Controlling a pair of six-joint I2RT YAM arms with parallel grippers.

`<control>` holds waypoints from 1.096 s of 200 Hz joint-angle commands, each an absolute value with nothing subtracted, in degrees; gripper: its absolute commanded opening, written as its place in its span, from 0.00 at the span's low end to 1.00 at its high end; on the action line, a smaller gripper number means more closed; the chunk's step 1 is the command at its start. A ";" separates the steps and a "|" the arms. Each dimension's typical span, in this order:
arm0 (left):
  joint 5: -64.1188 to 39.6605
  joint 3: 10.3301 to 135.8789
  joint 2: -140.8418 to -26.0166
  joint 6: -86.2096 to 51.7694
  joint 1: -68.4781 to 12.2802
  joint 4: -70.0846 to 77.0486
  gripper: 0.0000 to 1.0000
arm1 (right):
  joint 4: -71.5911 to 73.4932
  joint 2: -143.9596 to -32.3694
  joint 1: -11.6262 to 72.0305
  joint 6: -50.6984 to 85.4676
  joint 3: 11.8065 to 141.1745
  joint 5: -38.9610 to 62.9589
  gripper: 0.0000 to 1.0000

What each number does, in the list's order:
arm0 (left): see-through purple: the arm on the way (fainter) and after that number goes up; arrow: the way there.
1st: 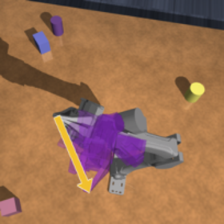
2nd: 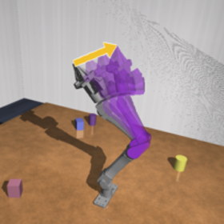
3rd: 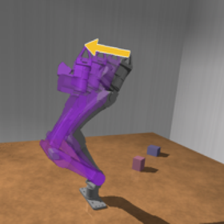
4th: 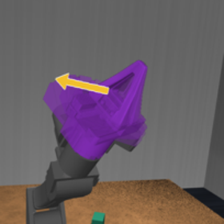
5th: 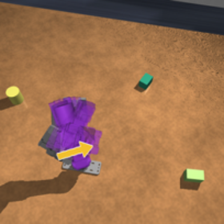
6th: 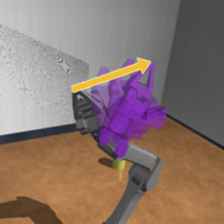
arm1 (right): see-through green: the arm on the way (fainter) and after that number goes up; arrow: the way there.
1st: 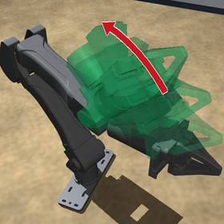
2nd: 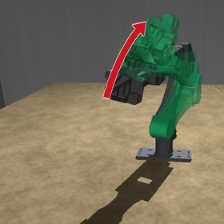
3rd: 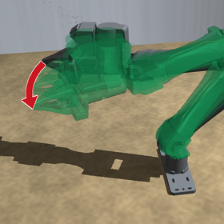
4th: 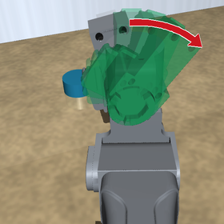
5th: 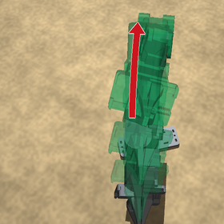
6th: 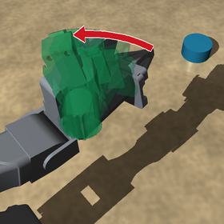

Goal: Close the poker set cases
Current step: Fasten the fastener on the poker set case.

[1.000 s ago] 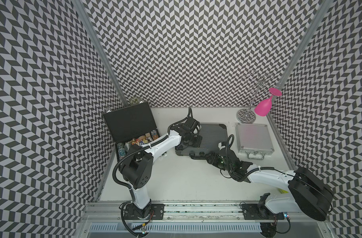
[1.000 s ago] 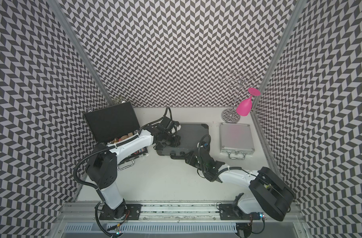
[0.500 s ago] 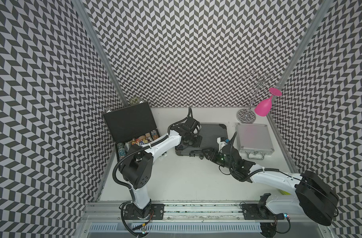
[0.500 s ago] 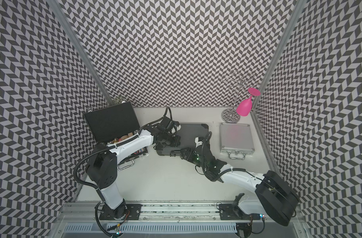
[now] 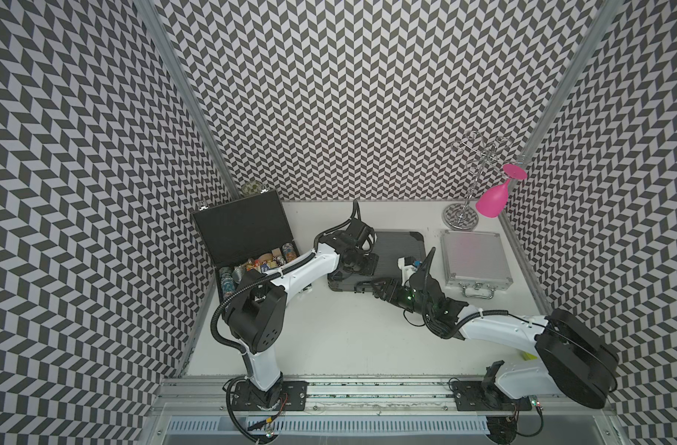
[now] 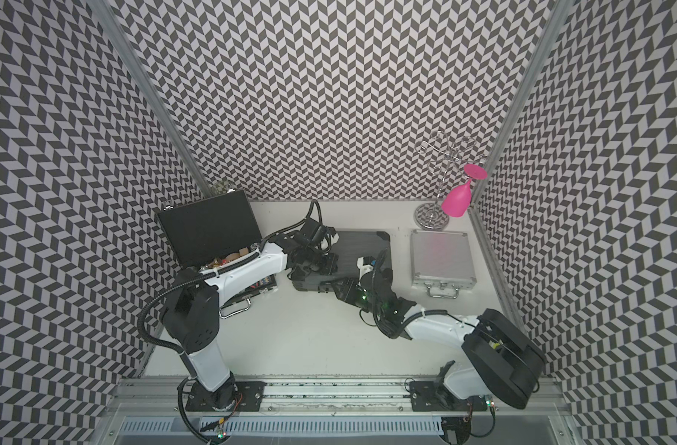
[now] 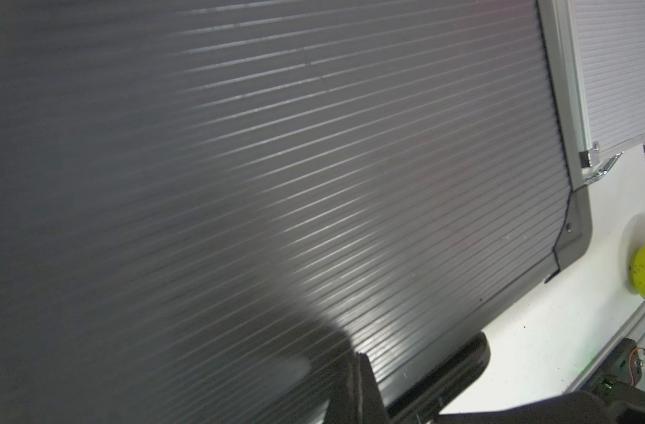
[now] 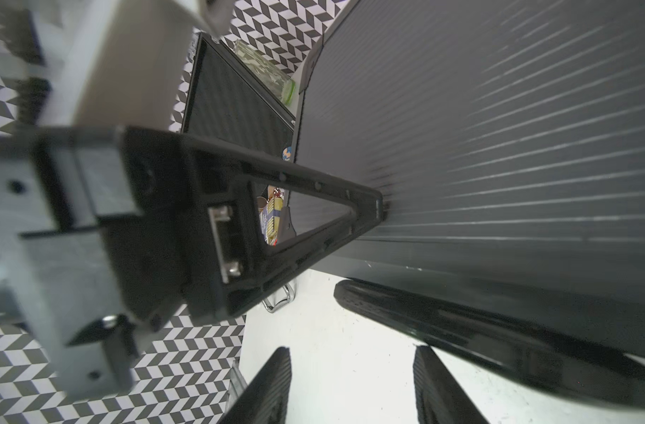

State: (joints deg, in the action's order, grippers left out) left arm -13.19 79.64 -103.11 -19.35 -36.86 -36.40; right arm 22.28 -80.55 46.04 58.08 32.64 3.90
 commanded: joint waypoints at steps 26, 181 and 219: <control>-11.22 77.41 -107.39 -19.64 -37.45 -42.62 0.00 | 24.80 -82.20 46.49 57.88 30.82 2.47 0.38; -11.78 76.70 -107.30 -19.86 -37.61 -41.67 0.00 | 30.51 -89.99 49.22 71.13 25.43 -0.56 0.34; -11.78 76.73 -107.29 -19.59 -37.62 -41.52 0.00 | 30.72 -89.81 49.58 81.28 24.35 -2.55 0.36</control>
